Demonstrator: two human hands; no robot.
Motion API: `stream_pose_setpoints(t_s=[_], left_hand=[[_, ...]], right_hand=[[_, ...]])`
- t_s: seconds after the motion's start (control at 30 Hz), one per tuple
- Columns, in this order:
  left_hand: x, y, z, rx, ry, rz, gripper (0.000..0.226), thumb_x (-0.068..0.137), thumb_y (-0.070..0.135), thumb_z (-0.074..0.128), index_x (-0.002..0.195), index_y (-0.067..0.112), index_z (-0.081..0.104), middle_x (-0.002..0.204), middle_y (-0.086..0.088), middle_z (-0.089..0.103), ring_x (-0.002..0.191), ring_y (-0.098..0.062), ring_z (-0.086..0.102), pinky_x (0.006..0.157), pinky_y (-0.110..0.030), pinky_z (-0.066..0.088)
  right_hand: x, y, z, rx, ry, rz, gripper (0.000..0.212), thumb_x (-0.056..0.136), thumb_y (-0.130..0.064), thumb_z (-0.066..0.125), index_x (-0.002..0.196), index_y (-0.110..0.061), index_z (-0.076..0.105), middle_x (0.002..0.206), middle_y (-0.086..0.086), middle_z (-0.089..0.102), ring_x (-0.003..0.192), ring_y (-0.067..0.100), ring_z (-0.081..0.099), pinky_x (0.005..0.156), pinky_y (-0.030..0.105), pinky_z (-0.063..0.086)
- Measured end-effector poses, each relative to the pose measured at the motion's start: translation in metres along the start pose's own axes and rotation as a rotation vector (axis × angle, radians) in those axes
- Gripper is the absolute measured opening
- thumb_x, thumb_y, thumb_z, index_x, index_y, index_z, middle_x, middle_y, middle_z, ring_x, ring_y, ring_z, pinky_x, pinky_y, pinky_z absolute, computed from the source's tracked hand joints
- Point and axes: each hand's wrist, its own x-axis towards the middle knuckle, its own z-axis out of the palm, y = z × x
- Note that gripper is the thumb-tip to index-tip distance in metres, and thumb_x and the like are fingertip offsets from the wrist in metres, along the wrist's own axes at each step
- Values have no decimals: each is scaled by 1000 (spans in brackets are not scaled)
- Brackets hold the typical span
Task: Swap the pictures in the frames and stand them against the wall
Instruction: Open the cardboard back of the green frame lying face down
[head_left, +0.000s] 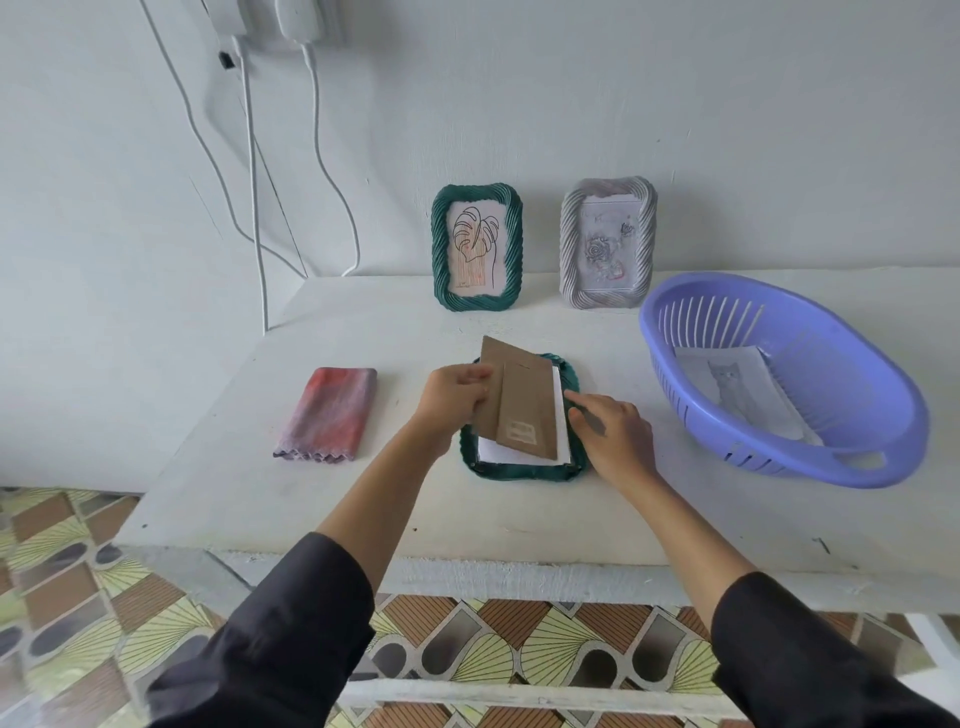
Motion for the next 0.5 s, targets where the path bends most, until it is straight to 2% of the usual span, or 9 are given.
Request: stream_pose_setpoints(t_s=[0.03, 0.13, 0.27, 0.43, 0.47, 0.5], left_hand=[[2, 2, -6, -25, 35, 11, 37, 89, -7, 45, 123, 2, 58, 103, -12, 59, 75, -15, 54, 63, -19, 48], [9, 3, -36, -68, 198, 46, 33, 88, -6, 48, 117, 1, 62, 97, -10, 60, 66, -11, 52, 61, -22, 45], [13, -13, -79, -31, 381, -13, 31, 88, -2, 47, 113, 5, 65, 97, -12, 63, 62, -10, 52, 60, -23, 45], [5, -32, -87, 73, 329, -130, 34, 91, 2, 40, 113, 14, 63, 81, -7, 60, 58, -22, 53, 35, -19, 38], [6, -35, -84, 81, 318, -136, 34, 91, 2, 40, 113, 14, 63, 87, -10, 64, 64, -24, 56, 38, -21, 43], [7, -37, -82, 102, 319, -130, 35, 90, 3, 40, 114, 13, 63, 98, -14, 66, 71, -26, 58, 47, -25, 49]], right_hand=[[0, -1, 0, -4, 0, -3, 31, 94, -31, 48, 123, -33, 58, 130, -6, 58, 122, 21, 45, 103, 38, 33], [-1, -1, 0, -56, -17, -26, 28, 92, -32, 51, 118, -33, 62, 129, -6, 57, 122, 20, 44, 102, 37, 32], [-1, 0, 1, -76, -19, -37, 28, 90, -32, 53, 117, -33, 63, 129, -6, 56, 122, 19, 44, 102, 35, 31], [-1, -1, 1, -76, -13, -33, 28, 90, -31, 53, 116, -33, 63, 130, -6, 56, 122, 19, 44, 103, 36, 31], [-2, -1, 1, -77, -10, -33, 28, 90, -31, 54, 116, -33, 64, 130, -6, 56, 122, 19, 44, 103, 36, 31], [-2, 0, 1, -80, -8, -34, 28, 90, -31, 54, 116, -33, 64, 130, -6, 56, 122, 19, 44, 102, 36, 31]])
